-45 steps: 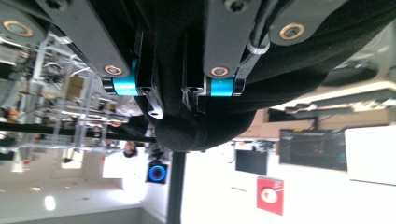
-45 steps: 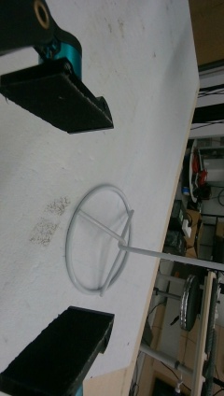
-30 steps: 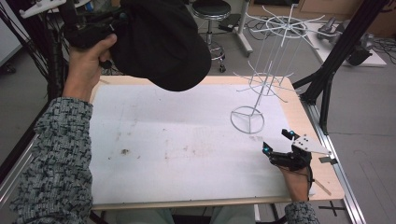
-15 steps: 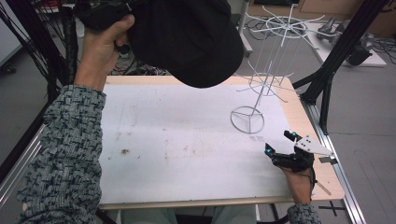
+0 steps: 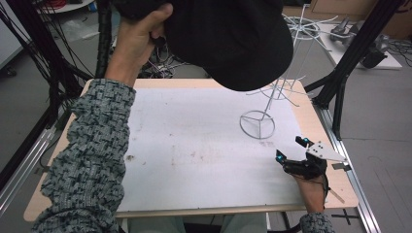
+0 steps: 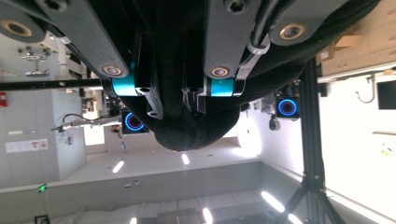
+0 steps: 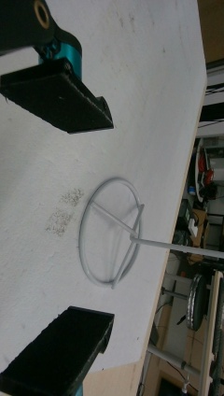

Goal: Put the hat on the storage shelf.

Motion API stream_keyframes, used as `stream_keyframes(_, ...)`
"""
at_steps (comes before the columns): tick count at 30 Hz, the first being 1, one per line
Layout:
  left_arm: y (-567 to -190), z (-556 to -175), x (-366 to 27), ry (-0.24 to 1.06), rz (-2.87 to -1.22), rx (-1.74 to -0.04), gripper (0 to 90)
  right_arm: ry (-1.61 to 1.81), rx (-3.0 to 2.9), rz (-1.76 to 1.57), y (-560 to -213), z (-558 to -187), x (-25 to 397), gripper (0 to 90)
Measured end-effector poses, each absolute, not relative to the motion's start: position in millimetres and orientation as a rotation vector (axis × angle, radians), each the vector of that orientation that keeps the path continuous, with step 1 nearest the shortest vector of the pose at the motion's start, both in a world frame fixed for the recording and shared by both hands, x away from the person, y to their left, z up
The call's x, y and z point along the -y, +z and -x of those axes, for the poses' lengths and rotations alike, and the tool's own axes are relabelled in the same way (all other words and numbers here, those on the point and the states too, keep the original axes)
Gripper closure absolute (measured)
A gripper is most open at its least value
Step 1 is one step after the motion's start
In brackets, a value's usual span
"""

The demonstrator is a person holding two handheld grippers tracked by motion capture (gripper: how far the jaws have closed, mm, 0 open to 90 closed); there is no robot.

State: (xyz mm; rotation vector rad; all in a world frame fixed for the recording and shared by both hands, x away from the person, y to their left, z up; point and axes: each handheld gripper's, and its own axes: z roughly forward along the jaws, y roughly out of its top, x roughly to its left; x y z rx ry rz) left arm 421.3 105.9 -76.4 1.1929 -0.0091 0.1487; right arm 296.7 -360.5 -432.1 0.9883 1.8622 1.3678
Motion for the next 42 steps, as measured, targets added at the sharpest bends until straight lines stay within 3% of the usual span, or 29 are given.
stream_keyframes(12,-85.8,-436.7,-71.5,0.094,-1.218,-0.004,80.4,1.376,-1.856,-1.003,-432.9,-296.2,363.5,6.5)
stream_keyframes(42,-129.4,-459.6,-37.0,0.144,-1.63,-0.103,73.9,1.372,-1.874,-0.999,-433.4,-299.3,361.4,6.5)
